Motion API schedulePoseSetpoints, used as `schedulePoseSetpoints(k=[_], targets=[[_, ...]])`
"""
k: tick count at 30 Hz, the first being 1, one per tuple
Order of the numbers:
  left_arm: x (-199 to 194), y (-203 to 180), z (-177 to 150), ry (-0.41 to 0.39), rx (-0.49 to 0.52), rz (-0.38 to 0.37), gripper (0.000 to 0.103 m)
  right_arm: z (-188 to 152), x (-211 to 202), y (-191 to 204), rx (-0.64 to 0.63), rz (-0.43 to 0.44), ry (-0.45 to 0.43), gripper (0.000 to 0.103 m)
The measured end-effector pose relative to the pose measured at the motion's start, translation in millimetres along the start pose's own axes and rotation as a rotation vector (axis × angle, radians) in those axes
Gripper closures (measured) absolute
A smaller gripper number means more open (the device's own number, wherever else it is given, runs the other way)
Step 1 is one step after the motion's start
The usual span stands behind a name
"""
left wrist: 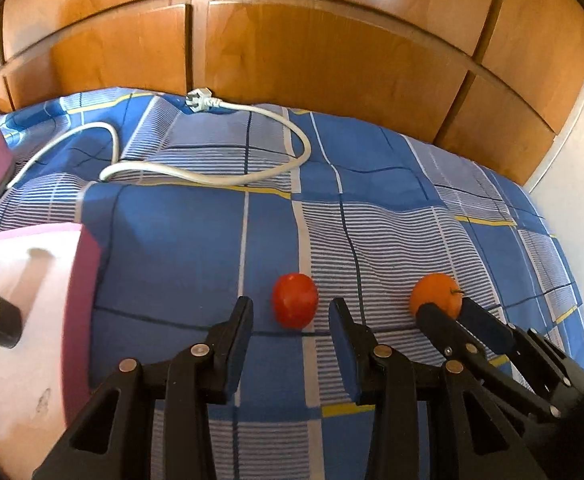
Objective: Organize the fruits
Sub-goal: 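Grasp the red tomato with the left tool while the right tool grasps the orange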
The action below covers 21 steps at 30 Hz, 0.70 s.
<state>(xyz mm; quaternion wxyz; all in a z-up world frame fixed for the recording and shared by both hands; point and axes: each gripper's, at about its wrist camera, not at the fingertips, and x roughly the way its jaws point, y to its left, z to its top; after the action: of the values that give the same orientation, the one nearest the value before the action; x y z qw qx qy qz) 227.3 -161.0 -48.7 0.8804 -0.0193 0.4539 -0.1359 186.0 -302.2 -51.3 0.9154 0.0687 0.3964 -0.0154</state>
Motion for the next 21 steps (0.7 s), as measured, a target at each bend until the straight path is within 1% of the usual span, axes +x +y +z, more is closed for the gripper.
schedulePoseSetpoints(k=[2,5,8,14,17,21], targets=[[6.6,-0.2,1.3,0.010,-0.002,0.003,0.063,0.4,0.7,0.4,0.001,0.003,0.001,0.066],[14.5,1.0,1.4,0.024,0.000,0.006,0.078,1.4,1.2,1.0,-0.002,0.002,-0.002,0.066],[10.3,0.6,-3.4,0.014,0.001,-0.011,0.078,1.1,-0.6,0.5,-0.005,0.004,0.002,0.066],[-8.5,-4.6,-32.9,-0.001,0.040,0.009,0.078,-6.7,-10.1,0.3,-0.019,0.011,0.029,0.067],[-21.2,-7.6,-52.5,-0.011,0.066,0.014,0.078,-17.8,-17.7,0.9,-0.021,0.018,0.048,0.068],[-38.6,-8.4,-77.6,-0.023,0.071,0.007,0.078,-39.2,-28.8,5.2,-0.029,0.039,0.085,0.070]])
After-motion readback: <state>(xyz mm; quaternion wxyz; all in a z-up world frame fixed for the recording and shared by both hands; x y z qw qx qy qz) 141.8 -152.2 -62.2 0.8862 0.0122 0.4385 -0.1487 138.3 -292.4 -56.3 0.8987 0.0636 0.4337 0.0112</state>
